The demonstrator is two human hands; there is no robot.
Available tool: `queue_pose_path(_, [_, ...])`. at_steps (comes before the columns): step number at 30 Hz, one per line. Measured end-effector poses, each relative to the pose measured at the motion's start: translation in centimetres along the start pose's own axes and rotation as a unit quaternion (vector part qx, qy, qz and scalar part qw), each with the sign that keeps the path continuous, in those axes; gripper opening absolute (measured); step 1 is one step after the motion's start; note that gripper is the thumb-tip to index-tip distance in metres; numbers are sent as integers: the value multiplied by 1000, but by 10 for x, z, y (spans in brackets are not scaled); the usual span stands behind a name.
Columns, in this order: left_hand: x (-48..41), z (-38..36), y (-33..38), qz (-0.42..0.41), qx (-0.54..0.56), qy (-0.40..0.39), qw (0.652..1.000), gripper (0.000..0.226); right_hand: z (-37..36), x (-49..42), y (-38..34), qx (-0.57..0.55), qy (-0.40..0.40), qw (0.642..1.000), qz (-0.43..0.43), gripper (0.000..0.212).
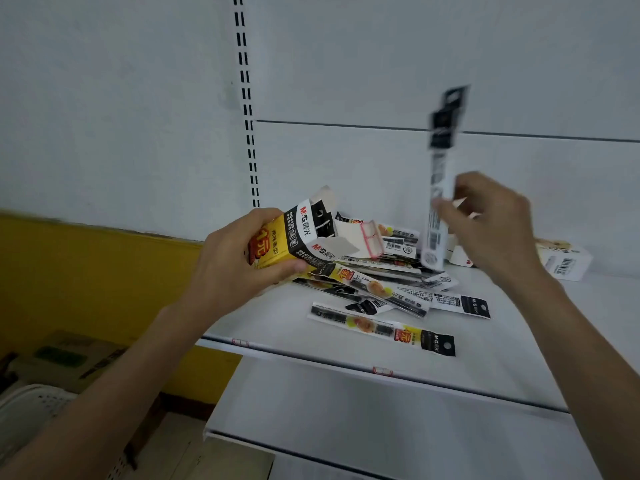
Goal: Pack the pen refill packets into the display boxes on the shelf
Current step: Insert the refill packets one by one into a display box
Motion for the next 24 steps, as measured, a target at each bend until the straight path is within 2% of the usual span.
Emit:
queue_pose_path(3, [1, -2, 1, -4, 0, -6, 1000, 63, 14, -8, -22, -129, 163, 978, -26, 8])
queue_pose_path(5, [0, -4, 1, -2, -13, -13, 1000, 68, 19, -11, -38, -231, 214, 948, -43, 5])
queue_pose_path(7, [0, -6, 1, -7, -27, -16, 999, 70, 15, -13, -51, -314, 207, 924, -68, 5])
queue_pose_path(10, [0, -9, 0, -3, -31, -25, 999, 72, -1, -9, -59, -353, 153, 916, -112, 7])
queue_pose_path(16, [0, -11, -1, 3, -35, -25, 999, 75, -24, 2, -59, -326, 84, 928, -158, 4])
queue_pose_path(24, [-1, -9, -3, -2, -32, -13, 999, 77, -21, 1, -57, -335, 105, 921, -167, 4])
Point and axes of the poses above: each hand's wrist, its own x-axis away from the middle knuckle, its own z-axis out of the back of the hand, y = z × x, the point moved 2 cm from there along -x, towards the middle knuckle, and after that the axes turned 14 degrees about z, right-handed, at the moved point
